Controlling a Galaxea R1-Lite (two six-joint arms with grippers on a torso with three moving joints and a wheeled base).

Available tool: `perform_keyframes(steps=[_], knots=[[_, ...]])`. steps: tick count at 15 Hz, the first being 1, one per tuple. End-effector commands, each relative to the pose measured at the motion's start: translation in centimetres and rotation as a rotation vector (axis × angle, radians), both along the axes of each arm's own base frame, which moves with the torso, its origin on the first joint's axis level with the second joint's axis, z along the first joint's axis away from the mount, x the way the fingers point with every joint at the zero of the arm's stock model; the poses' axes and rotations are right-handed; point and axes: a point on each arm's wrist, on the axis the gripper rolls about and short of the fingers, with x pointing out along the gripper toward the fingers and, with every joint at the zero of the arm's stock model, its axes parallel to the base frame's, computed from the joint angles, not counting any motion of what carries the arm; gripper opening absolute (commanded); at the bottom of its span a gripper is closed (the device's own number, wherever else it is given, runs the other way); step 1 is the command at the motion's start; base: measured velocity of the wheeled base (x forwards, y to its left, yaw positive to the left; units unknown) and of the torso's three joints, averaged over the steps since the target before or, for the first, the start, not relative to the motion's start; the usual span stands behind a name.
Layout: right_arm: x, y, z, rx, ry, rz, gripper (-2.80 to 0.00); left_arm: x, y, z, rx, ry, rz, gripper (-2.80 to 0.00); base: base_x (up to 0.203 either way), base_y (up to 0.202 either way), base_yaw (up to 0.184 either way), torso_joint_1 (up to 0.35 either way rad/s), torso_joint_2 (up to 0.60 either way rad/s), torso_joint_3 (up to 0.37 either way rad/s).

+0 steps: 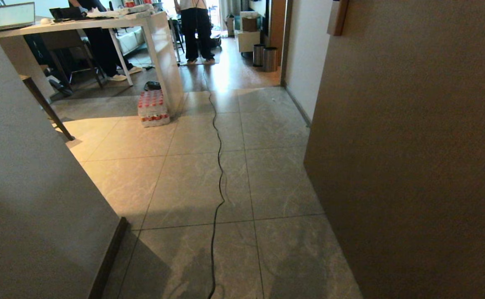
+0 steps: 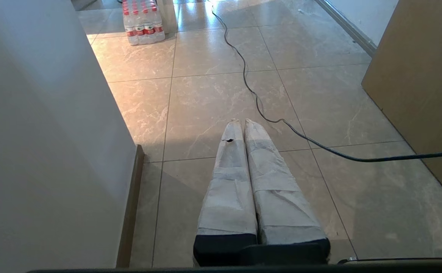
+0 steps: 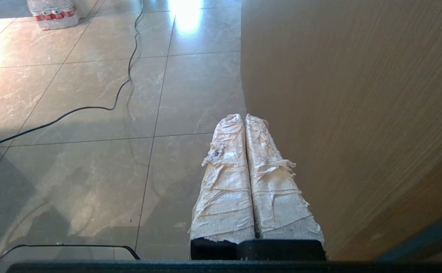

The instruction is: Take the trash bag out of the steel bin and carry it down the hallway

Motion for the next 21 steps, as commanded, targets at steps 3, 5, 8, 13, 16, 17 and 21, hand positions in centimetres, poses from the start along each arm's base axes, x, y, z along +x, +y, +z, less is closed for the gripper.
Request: perform_keyframes(steps=[3, 5, 8, 13, 16, 17, 21], knots=[[0.01, 0.00, 0.01, 0.000, 0.001, 0.000, -2.80, 0.08, 0.00, -0.29, 0.000, 0.010, 0.001, -2.80, 0.000, 0.000, 0.000, 0.000, 0.00, 0.000], [0.01, 0.00, 0.01, 0.000, 0.000, 0.000, -2.80, 0.09, 0.00, -0.34, 0.000, 0.012, 0.001, -2.80, 0.000, 0.000, 0.000, 0.000, 0.00, 0.000], [0.01, 0.00, 0.01, 0.000, 0.001, 0.000, -2.80, 0.09, 0.00, -0.33, 0.000, 0.011, 0.001, -2.80, 0.000, 0.000, 0.000, 0.000, 0.00, 0.000], [0.01, 0.00, 0.01, 0.000, 0.001, 0.000, -2.80, 0.08, 0.00, -0.31, 0.000, 0.011, 0.001, -2.80, 0.000, 0.000, 0.000, 0.000, 0.00, 0.000], [0.01, 0.00, 0.01, 0.000, 0.001, 0.000, -2.80, 0.09, 0.00, -0.34, 0.000, 0.012, 0.001, -2.80, 0.000, 0.000, 0.000, 0.000, 0.00, 0.000], [0.01, 0.00, 0.01, 0.000, 0.001, 0.000, -2.80, 0.09, 0.00, -0.34, 0.000, 0.012, 0.001, -2.80, 0.000, 0.000, 0.000, 0.000, 0.00, 0.000], [0.01, 0.00, 0.01, 0.000, 0.000, 0.000, -2.80, 0.09, 0.00, -0.33, 0.000, 0.011, 0.001, -2.80, 0.000, 0.000, 0.000, 0.000, 0.00, 0.000]])
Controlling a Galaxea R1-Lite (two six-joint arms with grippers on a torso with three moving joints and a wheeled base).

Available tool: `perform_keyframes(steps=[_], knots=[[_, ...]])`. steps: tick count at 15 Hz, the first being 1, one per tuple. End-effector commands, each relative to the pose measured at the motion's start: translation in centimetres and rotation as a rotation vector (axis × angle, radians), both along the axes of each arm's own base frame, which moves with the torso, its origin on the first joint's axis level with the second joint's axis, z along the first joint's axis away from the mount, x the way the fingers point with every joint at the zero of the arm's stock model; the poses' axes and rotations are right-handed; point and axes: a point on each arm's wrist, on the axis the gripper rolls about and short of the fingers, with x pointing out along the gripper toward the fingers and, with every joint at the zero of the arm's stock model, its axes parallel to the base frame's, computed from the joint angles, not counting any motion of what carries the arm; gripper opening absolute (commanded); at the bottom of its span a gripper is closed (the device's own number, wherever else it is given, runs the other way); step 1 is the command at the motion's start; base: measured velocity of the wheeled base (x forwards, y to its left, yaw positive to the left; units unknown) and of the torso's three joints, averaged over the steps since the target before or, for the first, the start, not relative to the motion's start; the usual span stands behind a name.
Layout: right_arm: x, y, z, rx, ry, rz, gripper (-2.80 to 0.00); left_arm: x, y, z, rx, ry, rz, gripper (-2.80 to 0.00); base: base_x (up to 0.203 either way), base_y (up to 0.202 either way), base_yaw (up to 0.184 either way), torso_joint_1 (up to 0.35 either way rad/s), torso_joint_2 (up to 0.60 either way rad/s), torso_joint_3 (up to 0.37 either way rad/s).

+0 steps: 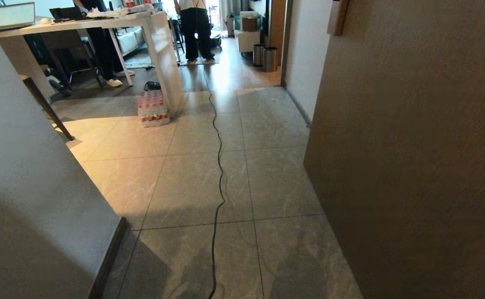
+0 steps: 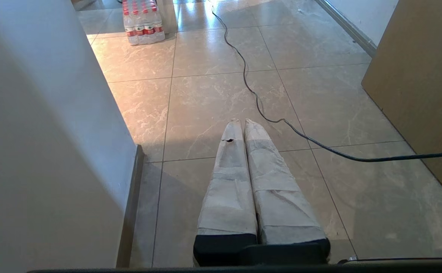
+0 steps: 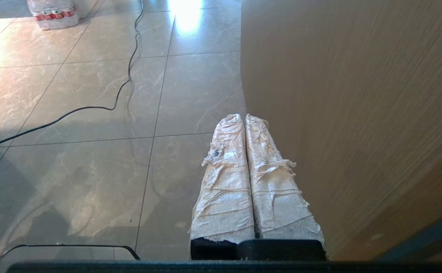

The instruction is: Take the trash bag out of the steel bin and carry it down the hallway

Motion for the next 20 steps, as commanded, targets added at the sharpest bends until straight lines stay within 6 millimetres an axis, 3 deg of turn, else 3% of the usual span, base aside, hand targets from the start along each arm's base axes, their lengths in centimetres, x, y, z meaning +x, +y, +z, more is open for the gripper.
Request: perform_keyframes(steps=[1, 20], knots=[[0.01, 0.00, 0.02, 0.000, -0.001, 0.000, -2.80, 0.09, 0.00, -0.32, 0.000, 0.011, 0.001, -2.80, 0.000, 0.000, 0.000, 0.000, 0.00, 0.000], [0.01, 0.00, 0.00, 0.000, 0.001, 0.000, -2.80, 0.09, 0.00, -0.34, 0.000, 0.012, 0.001, -2.80, 0.000, 0.000, 0.000, 0.000, 0.00, 0.000]])
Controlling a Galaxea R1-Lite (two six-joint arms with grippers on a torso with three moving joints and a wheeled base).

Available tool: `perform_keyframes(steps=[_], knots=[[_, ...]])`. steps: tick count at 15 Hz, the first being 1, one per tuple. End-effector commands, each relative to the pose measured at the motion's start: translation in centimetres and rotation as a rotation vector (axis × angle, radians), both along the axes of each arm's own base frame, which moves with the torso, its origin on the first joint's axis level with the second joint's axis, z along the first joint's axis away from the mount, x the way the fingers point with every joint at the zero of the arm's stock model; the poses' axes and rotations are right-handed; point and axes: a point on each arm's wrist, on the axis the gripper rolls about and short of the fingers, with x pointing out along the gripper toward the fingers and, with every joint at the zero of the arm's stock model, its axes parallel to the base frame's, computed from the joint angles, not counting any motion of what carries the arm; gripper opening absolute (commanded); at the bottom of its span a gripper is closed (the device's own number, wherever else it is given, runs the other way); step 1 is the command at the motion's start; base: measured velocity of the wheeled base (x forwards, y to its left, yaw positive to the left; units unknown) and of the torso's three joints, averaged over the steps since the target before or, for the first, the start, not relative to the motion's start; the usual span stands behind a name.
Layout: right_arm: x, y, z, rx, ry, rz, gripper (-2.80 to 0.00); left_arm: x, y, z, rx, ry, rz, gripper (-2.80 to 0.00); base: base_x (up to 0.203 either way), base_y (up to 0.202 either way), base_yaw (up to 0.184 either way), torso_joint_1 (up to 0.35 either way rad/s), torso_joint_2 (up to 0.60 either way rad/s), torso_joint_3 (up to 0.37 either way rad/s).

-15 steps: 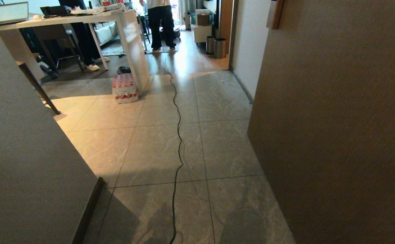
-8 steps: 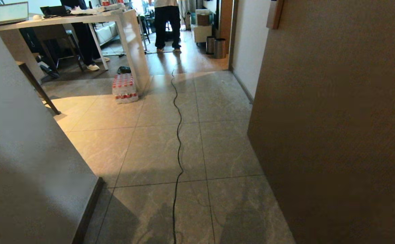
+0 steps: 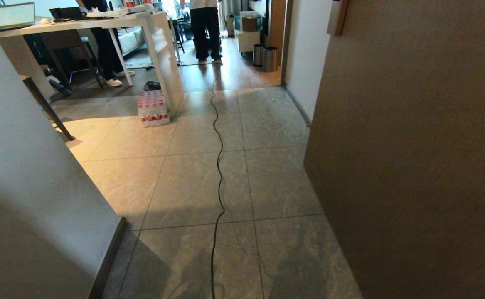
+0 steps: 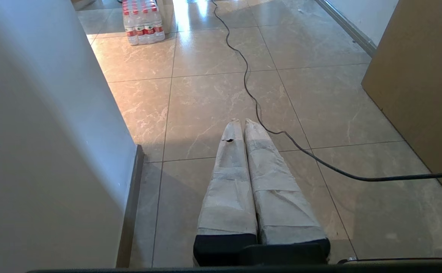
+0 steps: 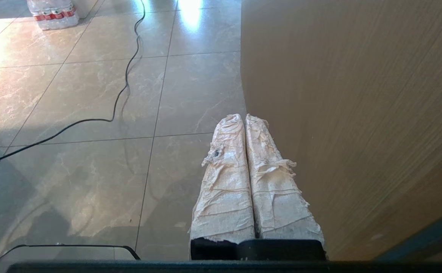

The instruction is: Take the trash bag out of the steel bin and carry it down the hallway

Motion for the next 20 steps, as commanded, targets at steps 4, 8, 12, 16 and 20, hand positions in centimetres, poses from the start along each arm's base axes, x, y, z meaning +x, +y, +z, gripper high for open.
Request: perform_keyframes(steps=[4, 8, 12, 16, 20], knots=[[0.01, 0.00, 0.01, 0.000, 0.001, 0.000, -2.80, 0.09, 0.00, -0.34, 0.000, 0.012, 0.001, -2.80, 0.000, 0.000, 0.000, 0.000, 0.00, 0.000], [0.01, 0.00, 0.01, 0.000, 0.001, 0.000, -2.80, 0.08, 0.00, -0.29, 0.000, 0.010, 0.001, -2.80, 0.000, 0.000, 0.000, 0.000, 0.00, 0.000], [0.01, 0.00, 0.01, 0.000, 0.001, 0.000, -2.80, 0.09, 0.00, -0.33, 0.000, 0.012, 0.001, -2.80, 0.000, 0.000, 0.000, 0.000, 0.00, 0.000], [0.01, 0.00, 0.01, 0.000, 0.001, 0.000, -2.80, 0.09, 0.00, -0.32, 0.000, 0.011, 0.001, -2.80, 0.000, 0.000, 0.000, 0.000, 0.00, 0.000], [0.01, 0.00, 0.01, 0.000, 0.000, 0.000, -2.80, 0.08, 0.00, -0.29, 0.000, 0.010, 0.001, -2.80, 0.000, 0.000, 0.000, 0.000, 0.00, 0.000]])
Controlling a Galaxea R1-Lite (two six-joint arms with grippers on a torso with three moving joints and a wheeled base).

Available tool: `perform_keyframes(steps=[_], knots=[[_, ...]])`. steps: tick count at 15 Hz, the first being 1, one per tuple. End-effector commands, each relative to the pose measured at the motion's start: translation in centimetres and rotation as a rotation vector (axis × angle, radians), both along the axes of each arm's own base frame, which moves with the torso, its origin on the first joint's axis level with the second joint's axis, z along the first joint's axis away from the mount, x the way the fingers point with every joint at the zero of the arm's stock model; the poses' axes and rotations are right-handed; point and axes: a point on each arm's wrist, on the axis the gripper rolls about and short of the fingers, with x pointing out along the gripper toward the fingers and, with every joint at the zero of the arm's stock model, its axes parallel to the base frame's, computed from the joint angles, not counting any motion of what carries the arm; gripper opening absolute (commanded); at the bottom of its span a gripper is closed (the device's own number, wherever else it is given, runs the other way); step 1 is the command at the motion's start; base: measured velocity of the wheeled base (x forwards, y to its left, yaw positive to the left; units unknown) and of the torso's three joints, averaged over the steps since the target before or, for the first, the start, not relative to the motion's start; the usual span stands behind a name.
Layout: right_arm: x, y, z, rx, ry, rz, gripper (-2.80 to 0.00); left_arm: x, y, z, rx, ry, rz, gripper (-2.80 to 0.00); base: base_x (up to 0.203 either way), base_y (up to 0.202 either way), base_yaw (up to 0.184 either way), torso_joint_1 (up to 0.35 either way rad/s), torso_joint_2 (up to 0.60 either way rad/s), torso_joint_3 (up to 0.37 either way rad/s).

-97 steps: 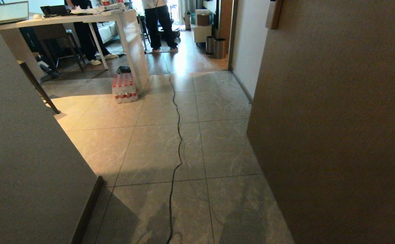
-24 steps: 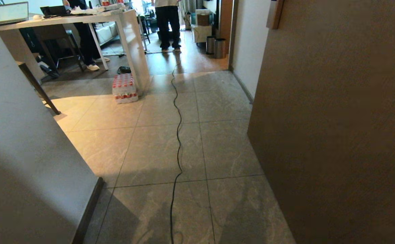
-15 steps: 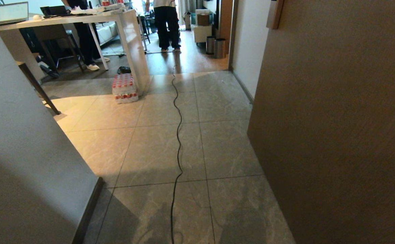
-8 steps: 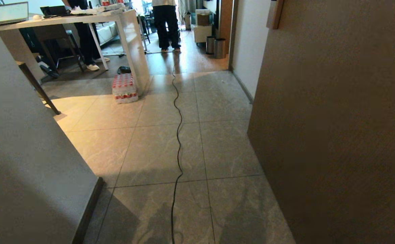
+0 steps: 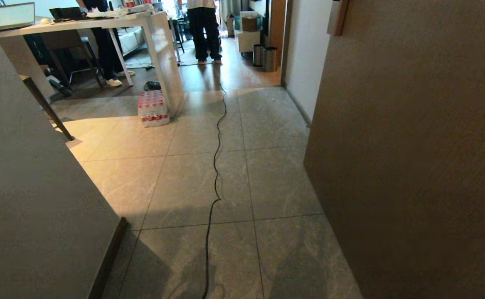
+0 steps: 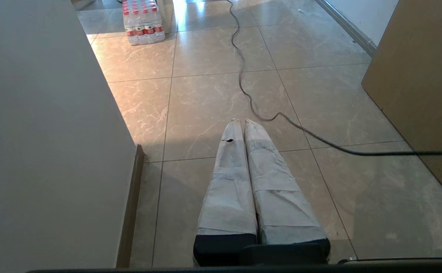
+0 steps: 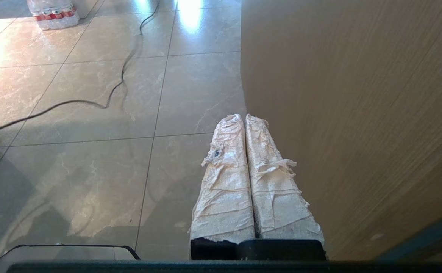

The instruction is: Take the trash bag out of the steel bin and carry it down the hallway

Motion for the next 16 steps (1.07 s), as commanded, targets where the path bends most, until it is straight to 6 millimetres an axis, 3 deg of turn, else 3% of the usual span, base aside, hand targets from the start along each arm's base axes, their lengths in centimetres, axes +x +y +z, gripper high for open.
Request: perform_keyframes(steps=[1, 16], knots=[[0.01, 0.00, 0.00, 0.000, 0.001, 0.002, -2.80, 0.09, 0.00, -0.32, -0.001, 0.010, 0.001, -2.80, 0.000, 0.000, 0.000, 0.000, 0.00, 0.000], [0.01, 0.00, 0.02, 0.000, -0.001, 0.000, -2.80, 0.09, 0.00, -0.33, -0.001, 0.011, 0.001, -2.80, 0.000, 0.000, 0.000, 0.000, 0.00, 0.000]])
